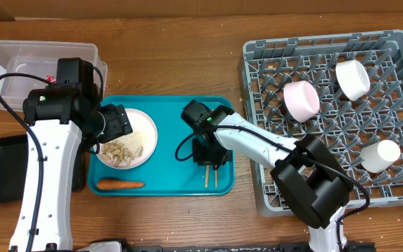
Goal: Sort waste into correct bins and load items into the dishwasher
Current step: 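Grasp the wooden chopsticks on the teal tray with the right gripper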
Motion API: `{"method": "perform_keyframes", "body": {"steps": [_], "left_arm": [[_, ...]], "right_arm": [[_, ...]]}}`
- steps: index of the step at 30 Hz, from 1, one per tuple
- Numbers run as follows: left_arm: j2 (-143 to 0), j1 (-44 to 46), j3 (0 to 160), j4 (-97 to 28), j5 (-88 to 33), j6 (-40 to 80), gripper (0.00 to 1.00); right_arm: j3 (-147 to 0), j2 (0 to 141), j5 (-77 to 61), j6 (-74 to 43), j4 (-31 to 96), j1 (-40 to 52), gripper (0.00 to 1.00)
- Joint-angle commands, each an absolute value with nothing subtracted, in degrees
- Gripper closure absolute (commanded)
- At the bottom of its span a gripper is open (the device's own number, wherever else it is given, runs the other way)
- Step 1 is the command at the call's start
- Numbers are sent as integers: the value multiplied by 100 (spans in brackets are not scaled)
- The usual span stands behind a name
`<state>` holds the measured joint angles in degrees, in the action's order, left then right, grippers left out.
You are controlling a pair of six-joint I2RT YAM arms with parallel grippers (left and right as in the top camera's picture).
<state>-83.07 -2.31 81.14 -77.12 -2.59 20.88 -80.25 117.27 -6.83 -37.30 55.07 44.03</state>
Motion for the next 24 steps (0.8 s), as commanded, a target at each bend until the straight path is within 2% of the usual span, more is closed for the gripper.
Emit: {"method": "perform_keyframes", "body": {"steps": [1, 5, 10, 12, 20, 24], "left_arm": [[-8324, -255, 8167, -7686, -298, 2141, 16], [-8324, -255, 8167, -7662, -298, 2141, 16], [-8324, -255, 8167, -7664, -298, 2141, 16], [-8324, -255, 8167, -7664, -298, 2141, 16], [-8324, -255, 8167, -7658, -298, 2141, 16], [-8324, -255, 8167, -7644, -298, 2141, 16]], "right_arm": [[-7981, 11970, -301, -3931, 5470, 4442, 78], [-7981, 11972, -294, -4040, 5476, 4458, 87], [-7981, 11970, -303, -4075, 5478, 4497, 91], [-7981, 11970, -305, -4075, 5472, 4530, 96], [-8187, 11784, -322, -3970, 5798, 4587, 96], [-8493, 11275, -303, -3540, 6005, 4545, 96]]}}
